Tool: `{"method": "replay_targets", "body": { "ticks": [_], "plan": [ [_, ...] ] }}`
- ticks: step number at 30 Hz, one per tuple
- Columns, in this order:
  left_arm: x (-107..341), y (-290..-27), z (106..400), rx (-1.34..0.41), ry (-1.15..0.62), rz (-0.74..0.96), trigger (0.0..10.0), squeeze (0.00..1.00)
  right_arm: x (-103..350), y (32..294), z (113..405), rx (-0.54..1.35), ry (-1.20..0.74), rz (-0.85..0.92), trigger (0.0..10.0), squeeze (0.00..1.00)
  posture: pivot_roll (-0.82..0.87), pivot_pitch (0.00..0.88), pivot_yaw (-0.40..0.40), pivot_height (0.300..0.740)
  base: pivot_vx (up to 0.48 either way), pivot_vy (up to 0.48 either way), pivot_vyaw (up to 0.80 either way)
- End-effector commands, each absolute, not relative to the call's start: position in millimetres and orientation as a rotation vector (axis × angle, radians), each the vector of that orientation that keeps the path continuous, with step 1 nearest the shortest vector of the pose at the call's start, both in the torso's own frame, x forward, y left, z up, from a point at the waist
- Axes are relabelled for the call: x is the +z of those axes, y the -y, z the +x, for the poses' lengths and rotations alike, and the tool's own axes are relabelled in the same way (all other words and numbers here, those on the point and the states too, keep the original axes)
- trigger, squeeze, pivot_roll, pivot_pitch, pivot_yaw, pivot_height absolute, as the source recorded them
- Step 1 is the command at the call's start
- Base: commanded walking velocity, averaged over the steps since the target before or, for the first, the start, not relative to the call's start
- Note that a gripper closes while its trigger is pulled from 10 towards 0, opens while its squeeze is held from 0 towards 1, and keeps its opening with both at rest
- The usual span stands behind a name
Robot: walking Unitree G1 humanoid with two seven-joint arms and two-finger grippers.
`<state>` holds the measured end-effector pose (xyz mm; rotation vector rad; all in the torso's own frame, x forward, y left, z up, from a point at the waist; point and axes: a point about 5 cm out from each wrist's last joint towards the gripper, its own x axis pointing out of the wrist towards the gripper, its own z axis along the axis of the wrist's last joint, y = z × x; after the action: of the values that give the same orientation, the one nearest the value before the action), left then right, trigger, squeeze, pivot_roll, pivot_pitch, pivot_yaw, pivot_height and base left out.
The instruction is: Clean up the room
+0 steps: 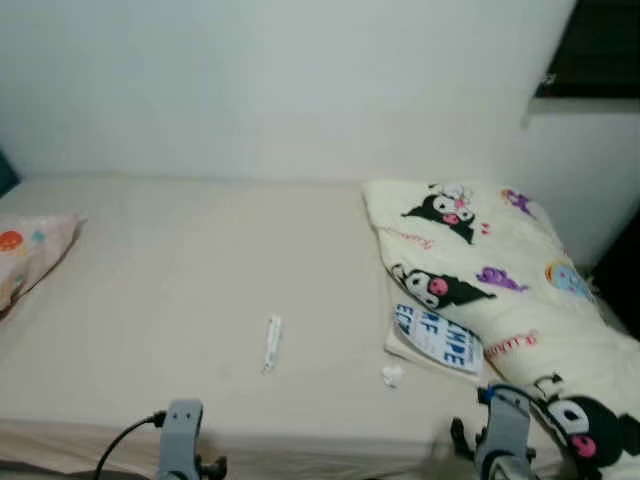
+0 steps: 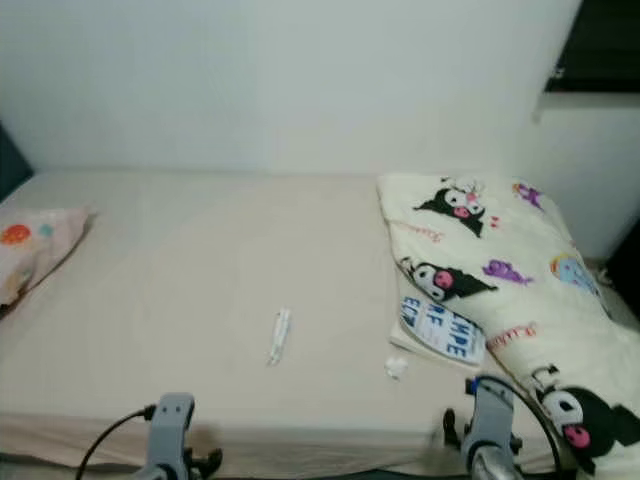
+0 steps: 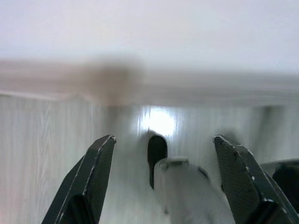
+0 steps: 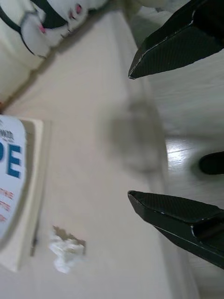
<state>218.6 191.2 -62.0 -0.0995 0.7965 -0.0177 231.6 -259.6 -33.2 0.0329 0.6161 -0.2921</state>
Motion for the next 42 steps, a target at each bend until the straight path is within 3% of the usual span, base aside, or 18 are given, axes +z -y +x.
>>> {"method": "replay_targets", "body": {
  "ticks": [1, 13, 17, 36, 42],
  "plan": [
    [-57.1, -196.9, 224.6, 0.000, -0.765, -0.111, 10.0, 0.00, -25.0, 254.2, 243.7, -0.271, -0.558, 0.059, 10.0, 0.00, 0.06, 0.057, 0.035, 0.723, 0.000, 0.000, 0.00],
    [-44.4, -195.1, 242.8, 0.011, -0.682, -0.128, 10.0, 0.00, 10.7, 245.3, 282.9, -0.190, -0.374, 0.098, 10.0, 0.00, 0.06, 0.059, 0.035, 0.723, 0.000, -0.344, 0.00],
    [-28.5, -195.5, 262.3, 0.042, -0.583, -0.175, 10.0, 0.00, 36.7, 221.9, 305.8, -0.027, -0.240, 0.138, 10.0, 0.00, 0.06, 0.076, 0.031, 0.723, 0.000, 0.000, 0.00],
    [30.4, -201.2, 316.5, 0.080, -0.299, -0.104, 10.0, 0.00, 59.4, 187.6, 323.1, 0.201, -0.177, 0.153, 10.0, 0.00, 0.05, 0.080, 0.020, 0.693, 0.000, 0.000, 0.00],
    [46.7, -182.6, 330.5, 0.008, -0.224, -0.042, 10.0, 0.00, 62.7, 183.4, 323.4, 0.229, -0.179, 0.155, 10.0, 0.00, 0.04, 0.103, 0.022, 0.673, 0.000, 0.000, 0.00]
  ]
}}
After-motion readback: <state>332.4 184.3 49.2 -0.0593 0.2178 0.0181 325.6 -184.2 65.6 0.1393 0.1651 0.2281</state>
